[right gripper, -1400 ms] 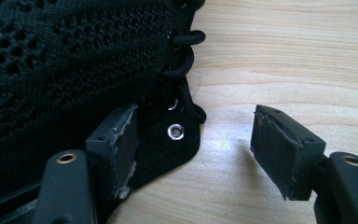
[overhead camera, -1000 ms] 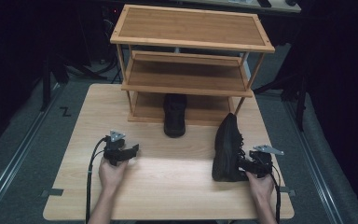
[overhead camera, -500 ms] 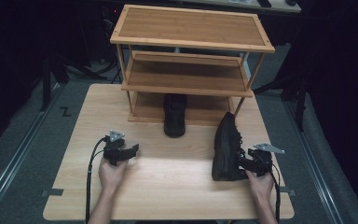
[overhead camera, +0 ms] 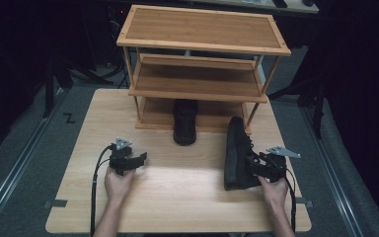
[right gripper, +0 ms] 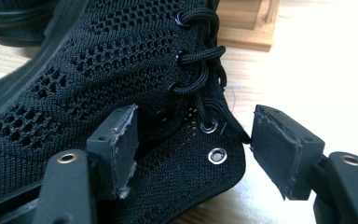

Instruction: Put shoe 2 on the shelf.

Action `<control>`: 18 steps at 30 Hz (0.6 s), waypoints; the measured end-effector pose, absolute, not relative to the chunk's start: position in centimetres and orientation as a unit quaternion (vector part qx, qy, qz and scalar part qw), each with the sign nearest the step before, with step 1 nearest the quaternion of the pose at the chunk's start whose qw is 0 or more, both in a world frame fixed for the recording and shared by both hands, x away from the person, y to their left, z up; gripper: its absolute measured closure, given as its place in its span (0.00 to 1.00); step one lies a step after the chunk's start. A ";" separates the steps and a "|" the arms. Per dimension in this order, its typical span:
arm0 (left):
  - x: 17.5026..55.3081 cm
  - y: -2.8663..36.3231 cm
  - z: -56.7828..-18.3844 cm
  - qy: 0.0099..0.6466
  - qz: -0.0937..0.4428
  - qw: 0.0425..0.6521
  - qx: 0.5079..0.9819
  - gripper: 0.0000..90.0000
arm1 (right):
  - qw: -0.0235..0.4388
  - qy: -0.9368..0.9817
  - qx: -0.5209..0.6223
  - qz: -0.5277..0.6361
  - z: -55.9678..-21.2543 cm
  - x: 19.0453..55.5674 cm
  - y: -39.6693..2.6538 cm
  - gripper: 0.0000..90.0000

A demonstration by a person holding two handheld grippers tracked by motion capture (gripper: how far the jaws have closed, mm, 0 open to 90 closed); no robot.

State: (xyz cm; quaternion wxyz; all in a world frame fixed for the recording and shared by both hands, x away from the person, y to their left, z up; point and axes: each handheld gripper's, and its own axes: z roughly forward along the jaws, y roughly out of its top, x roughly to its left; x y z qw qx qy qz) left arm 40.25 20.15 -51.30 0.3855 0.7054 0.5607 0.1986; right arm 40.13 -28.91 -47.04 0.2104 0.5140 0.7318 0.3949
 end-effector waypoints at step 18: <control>40.3 20.2 -51.3 0.562 0.196 0.388 0.704 0.37 | 0.172 0.784 0.452 0.389 -44.6 42.6 -24.3 0.34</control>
